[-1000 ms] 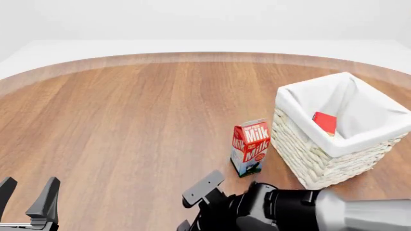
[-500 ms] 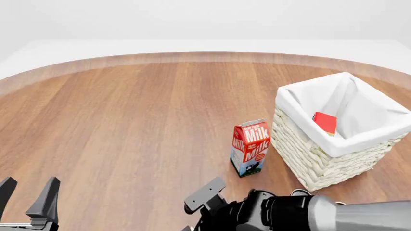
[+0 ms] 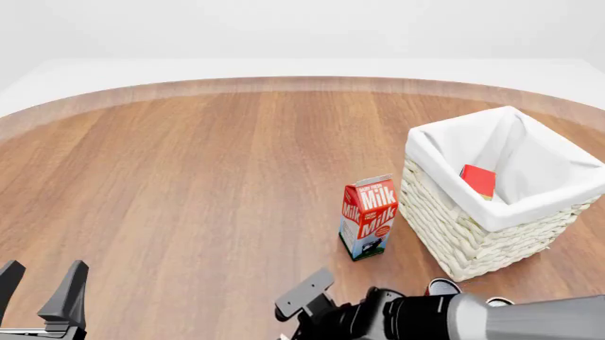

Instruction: Pick up the cream cheese box and the butter, and put them in the basket.

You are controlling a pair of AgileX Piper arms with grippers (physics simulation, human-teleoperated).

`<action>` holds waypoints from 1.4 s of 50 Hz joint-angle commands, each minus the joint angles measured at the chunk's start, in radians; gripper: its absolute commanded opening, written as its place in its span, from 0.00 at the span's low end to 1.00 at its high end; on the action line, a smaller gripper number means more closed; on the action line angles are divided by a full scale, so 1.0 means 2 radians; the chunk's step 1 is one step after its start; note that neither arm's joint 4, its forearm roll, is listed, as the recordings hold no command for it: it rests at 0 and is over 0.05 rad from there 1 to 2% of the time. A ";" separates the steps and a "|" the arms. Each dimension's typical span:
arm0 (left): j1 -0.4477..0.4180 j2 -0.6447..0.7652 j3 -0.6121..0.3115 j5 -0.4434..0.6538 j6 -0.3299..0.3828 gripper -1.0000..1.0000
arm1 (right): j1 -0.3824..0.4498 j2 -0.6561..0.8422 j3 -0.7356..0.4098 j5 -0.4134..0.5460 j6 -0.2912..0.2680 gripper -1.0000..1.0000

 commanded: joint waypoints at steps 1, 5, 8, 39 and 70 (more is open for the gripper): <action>0.000 0.000 0.000 0.000 0.000 1.00 | 0.000 0.004 0.008 -0.009 0.003 1.00; 0.000 0.000 0.000 0.000 0.000 1.00 | -0.001 0.005 0.010 -0.012 0.003 1.00; 0.000 0.000 0.000 0.000 0.000 1.00 | 0.001 0.009 0.014 -0.018 0.006 1.00; 0.000 0.000 0.000 0.000 0.000 1.00 | 0.005 0.029 0.028 -0.052 0.020 1.00; 0.000 0.000 0.000 0.000 0.000 1.00 | -0.007 0.026 0.029 -0.052 0.014 0.00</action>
